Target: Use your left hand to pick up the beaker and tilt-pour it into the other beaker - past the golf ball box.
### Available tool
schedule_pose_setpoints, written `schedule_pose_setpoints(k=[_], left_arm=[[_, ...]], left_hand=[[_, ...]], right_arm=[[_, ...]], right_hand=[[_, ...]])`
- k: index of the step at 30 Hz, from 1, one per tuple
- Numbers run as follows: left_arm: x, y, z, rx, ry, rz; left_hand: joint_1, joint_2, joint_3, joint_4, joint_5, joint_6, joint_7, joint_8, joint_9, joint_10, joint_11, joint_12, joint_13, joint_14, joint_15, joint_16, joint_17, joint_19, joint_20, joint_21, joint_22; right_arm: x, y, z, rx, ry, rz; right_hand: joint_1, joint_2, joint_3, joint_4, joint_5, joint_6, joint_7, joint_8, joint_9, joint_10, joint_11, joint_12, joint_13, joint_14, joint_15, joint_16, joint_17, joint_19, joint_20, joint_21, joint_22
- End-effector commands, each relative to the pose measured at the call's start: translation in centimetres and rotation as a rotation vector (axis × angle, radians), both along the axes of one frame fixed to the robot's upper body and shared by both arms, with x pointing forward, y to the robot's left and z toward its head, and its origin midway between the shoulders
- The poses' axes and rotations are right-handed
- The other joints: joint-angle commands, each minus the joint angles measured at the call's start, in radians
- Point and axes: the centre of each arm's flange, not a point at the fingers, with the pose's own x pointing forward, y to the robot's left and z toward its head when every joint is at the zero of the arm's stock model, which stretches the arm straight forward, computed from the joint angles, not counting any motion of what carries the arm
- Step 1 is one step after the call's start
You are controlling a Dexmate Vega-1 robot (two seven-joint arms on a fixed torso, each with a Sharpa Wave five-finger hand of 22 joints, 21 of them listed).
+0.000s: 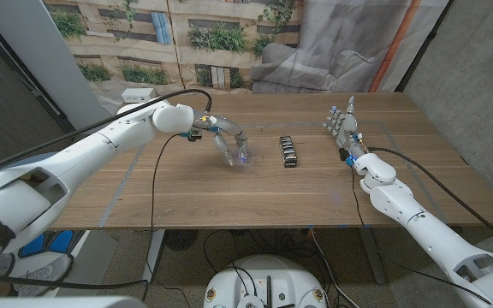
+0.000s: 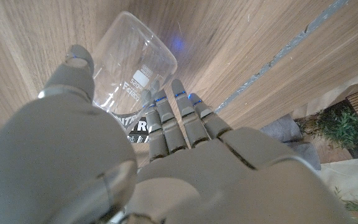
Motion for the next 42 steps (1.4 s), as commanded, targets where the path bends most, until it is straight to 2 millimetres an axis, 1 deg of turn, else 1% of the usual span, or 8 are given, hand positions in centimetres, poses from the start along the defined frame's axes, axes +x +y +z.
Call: schedule_pose_setpoints(k=[1,8,13,18,20,23,30,42], left_arm=[[-0.5,-0.3,0.7,-0.057,-0.030,-0.043],[-0.8,0.2,1.0,-0.169,-0.040,-0.066],[-0.7,0.6,0.9,-0.215,-0.008,-0.049],[-0.8,1.4,0.5,-0.280,0.008,-0.041],[-0.8,1.8,0.3,-0.303,0.022,-0.036],[-0.9,2.5,0.0,-0.341,0.031,-0.035],[-1.1,4.2,-0.8,-0.452,0.047,-0.036],[-1.5,5.9,-2.4,-0.616,0.056,-0.053]], left_hand=[[0.145,0.160,0.007,0.003,0.004,0.048,-0.025,0.086,0.011,0.120,-0.114,0.009,0.004,0.009,-0.166,-0.004,0.001,0.011,-0.052,0.002,0.005],[0.145,0.160,0.006,0.002,0.005,0.049,-0.030,0.088,0.010,0.123,-0.117,0.008,0.007,0.011,-0.166,-0.005,0.000,0.017,-0.055,0.004,0.005],[0.144,0.160,0.003,0.002,0.004,0.043,-0.031,0.087,0.010,0.116,-0.114,0.002,0.008,0.012,-0.167,-0.004,0.001,0.017,-0.057,0.003,0.005],[0.137,0.158,-0.003,0.004,0.003,0.038,-0.032,0.085,0.009,0.109,-0.114,-0.002,0.009,0.012,-0.167,-0.004,0.003,0.020,-0.056,0.004,0.005],[0.130,0.162,-0.006,0.008,0.002,0.037,-0.031,0.085,0.008,0.108,-0.115,-0.005,0.010,0.012,-0.166,-0.003,0.005,0.035,-0.048,0.010,0.006],[0.125,0.165,-0.006,0.011,0.002,0.037,-0.031,0.085,0.008,0.108,-0.115,-0.007,0.011,0.011,-0.165,-0.004,0.006,0.046,-0.046,0.014,0.007],[0.117,0.164,-0.006,0.012,0.002,0.040,-0.028,0.087,0.007,0.113,-0.114,-0.008,0.012,0.008,-0.164,-0.011,0.002,0.055,-0.048,0.017,0.009],[0.099,0.160,-0.007,0.012,0.001,0.059,-0.034,0.096,0.006,0.135,-0.115,-0.005,0.015,0.008,-0.160,-0.022,-0.003,0.066,-0.051,0.020,0.010]], right_arm=[[0.0,0.0,0.0,0.000,0.000,0.000],[0.0,0.0,0.0,0.000,0.000,0.000],[0.0,0.0,0.0,0.000,0.000,0.000],[0.0,0.0,0.0,0.000,0.000,0.000],[0.0,0.0,0.0,0.000,0.000,0.000],[0.0,0.0,0.0,0.000,0.000,0.000],[0.0,0.0,0.0,0.000,0.000,0.000],[0.0,0.0,0.0,0.000,0.000,0.000]], right_hand=[[0.002,0.090,-0.006,0.001,0.005,-0.008,0.000,0.005,0.002,-0.004,-0.002,0.006,0.005,-0.006,-0.019,0.003,0.002,-0.003,0.005,0.007,0.005],[0.003,0.090,-0.006,0.001,0.006,-0.007,-0.003,0.005,0.002,-0.004,-0.002,0.006,0.005,-0.005,-0.019,0.003,0.002,-0.003,0.006,0.007,0.004],[0.003,0.090,-0.006,0.001,0.006,-0.007,-0.001,0.005,0.002,-0.005,-0.002,0.006,0.005,-0.005,-0.017,0.003,0.002,-0.003,0.005,0.007,0.004],[0.003,0.090,-0.006,0.001,0.006,-0.006,-0.002,0.006,0.002,-0.004,-0.001,0.006,0.005,-0.004,-0.017,0.003,0.002,-0.003,0.005,0.007,0.004],[0.003,0.090,-0.006,0.001,0.006,-0.007,-0.002,0.006,0.002,-0.004,-0.001,0.006,0.005,-0.004,-0.018,0.003,0.002,-0.003,0.005,0.007,0.004],[0.003,0.090,-0.006,0.001,0.006,-0.007,-0.002,0.006,0.002,-0.004,-0.002,0.006,0.005,-0.003,-0.018,0.003,0.002,-0.003,0.006,0.007,0.004],[0.003,0.090,-0.006,0.001,0.006,-0.007,-0.002,0.006,0.002,-0.004,-0.002,0.006,0.005,-0.005,-0.018,0.003,0.002,-0.003,0.006,0.007,0.004],[0.003,0.090,-0.006,0.001,0.006,-0.007,-0.002,0.006,0.002,-0.003,-0.001,0.006,0.005,-0.004,-0.019,0.003,0.002,-0.004,0.006,0.006,0.004]])
